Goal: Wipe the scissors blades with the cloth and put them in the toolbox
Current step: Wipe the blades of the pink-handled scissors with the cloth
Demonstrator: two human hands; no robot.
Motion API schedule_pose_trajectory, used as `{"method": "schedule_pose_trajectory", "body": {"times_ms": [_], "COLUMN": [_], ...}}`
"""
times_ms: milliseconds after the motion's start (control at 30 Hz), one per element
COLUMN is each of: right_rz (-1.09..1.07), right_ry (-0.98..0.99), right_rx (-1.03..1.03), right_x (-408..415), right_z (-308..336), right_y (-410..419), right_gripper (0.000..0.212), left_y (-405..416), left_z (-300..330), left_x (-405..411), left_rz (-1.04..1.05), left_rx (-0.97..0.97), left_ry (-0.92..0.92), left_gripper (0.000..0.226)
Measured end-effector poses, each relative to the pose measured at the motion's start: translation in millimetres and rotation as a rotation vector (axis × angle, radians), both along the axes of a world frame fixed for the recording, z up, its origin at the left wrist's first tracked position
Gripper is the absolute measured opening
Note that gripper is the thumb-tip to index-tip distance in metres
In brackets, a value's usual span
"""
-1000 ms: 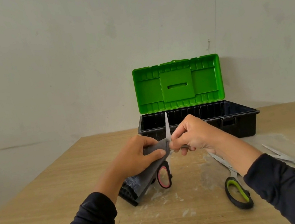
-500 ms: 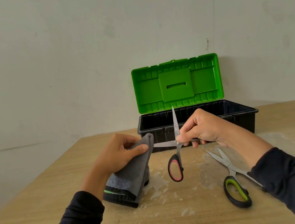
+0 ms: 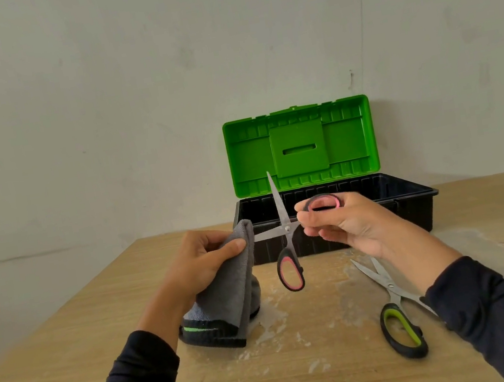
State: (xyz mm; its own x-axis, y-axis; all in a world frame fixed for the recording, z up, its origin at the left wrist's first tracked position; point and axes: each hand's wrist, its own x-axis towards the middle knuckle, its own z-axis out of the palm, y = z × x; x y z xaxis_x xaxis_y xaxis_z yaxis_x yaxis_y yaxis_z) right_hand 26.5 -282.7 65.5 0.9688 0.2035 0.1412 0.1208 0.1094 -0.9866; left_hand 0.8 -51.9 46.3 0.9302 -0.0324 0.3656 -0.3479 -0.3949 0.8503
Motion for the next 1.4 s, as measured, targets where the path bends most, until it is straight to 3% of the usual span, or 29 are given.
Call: {"method": "schedule_pose_trajectory", "body": {"times_ms": [67,133,400,633,800,967,1200,1300,1400], "right_rz": [-0.013,-0.032,-0.274,-0.301,-0.266,-0.137,-0.082,-0.085,-0.092], "right_ry": [0.099,0.114,-0.081,-0.159,-0.261,-0.404,-0.449,-0.446,-0.445], "right_rx": [0.114,0.084,-0.035,-0.039,-0.206,-0.224,-0.223,-0.221,-0.379], "right_x": [0.6,0.1,-2.5,6.3,4.0,-2.2,-5.6,-4.2,-2.0], "right_z": [-5.5,-10.9,-22.5,-19.0,-7.7,-6.4,-11.3,-5.3,1.5], "right_y": [7.4,16.2,35.0,27.8,13.7,22.4,34.6,26.4,16.0], "right_gripper": [0.017,0.012,0.008,0.013,0.005,0.015,0.014,0.018,0.012], "left_y": [-2.1,-4.8,-10.1,-5.2,-0.5,-8.7,-14.8,-7.2,5.9], "left_z": [-1.8,-2.8,-4.5,-0.4,7.1,4.7,-0.2,2.0,8.1], "left_x": [1.5,2.0,2.3,0.8,1.6,4.2,2.7,2.2,2.1], "left_rz": [0.014,0.022,0.041,0.091,0.238,0.110,-0.142,-0.122,-0.058], "left_rx": [-0.052,-0.090,-0.131,-0.205,-0.314,-0.367,-0.453,-0.517,-0.613], "left_ry": [0.026,0.037,0.049,0.047,-0.107,-0.058,0.066,0.074,0.043], "left_gripper": [0.013,0.015,0.019,0.011,0.012,0.020,0.020,0.019,0.019]}}
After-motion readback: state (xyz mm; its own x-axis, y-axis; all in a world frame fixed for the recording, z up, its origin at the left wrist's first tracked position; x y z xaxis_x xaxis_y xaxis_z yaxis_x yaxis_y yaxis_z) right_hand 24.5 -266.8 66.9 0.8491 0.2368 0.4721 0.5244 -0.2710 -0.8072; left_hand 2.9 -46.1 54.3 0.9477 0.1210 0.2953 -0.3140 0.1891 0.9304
